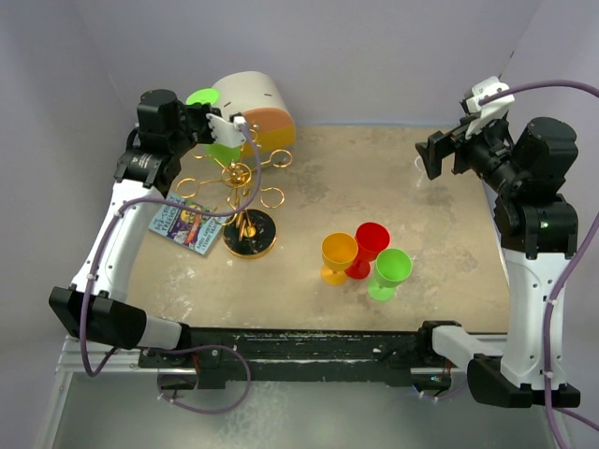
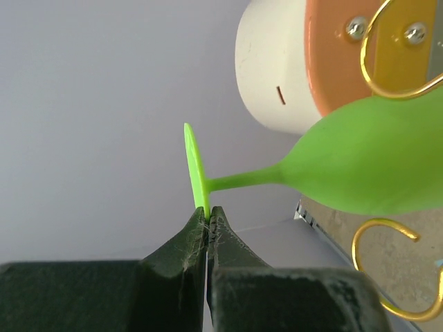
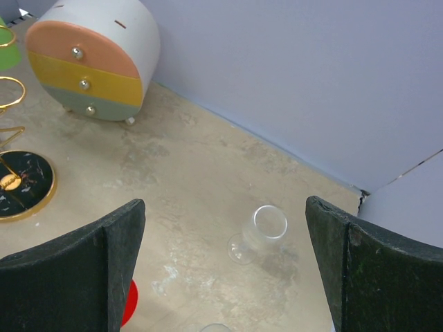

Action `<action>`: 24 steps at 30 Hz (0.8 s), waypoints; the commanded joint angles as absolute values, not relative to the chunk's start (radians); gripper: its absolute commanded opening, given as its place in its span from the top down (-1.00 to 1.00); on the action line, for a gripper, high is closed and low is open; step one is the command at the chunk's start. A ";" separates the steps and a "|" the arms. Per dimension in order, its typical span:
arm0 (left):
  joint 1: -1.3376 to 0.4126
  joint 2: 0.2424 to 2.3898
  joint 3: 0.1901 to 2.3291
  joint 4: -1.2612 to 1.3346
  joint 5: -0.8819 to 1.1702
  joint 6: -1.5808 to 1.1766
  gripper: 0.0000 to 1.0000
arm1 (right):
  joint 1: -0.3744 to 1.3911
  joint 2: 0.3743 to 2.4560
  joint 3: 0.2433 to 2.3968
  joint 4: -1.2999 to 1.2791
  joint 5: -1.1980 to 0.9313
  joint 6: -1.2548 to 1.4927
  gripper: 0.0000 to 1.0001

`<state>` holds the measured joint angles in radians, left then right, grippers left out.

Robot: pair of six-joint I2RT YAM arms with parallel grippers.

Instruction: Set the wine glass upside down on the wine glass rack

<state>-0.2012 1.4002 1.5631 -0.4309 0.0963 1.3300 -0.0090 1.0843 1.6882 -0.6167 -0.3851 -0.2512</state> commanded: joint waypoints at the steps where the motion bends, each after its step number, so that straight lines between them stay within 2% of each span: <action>1: -0.225 1.393 1.620 -0.476 0.196 1.364 1.00 | -0.017 1.068 1.685 -0.598 -0.406 -0.265 -1.00; 24: -0.270 1.328 1.602 -0.682 0.195 1.444 1.00 | -0.044 1.044 1.631 -0.579 -0.456 -0.263 -1.00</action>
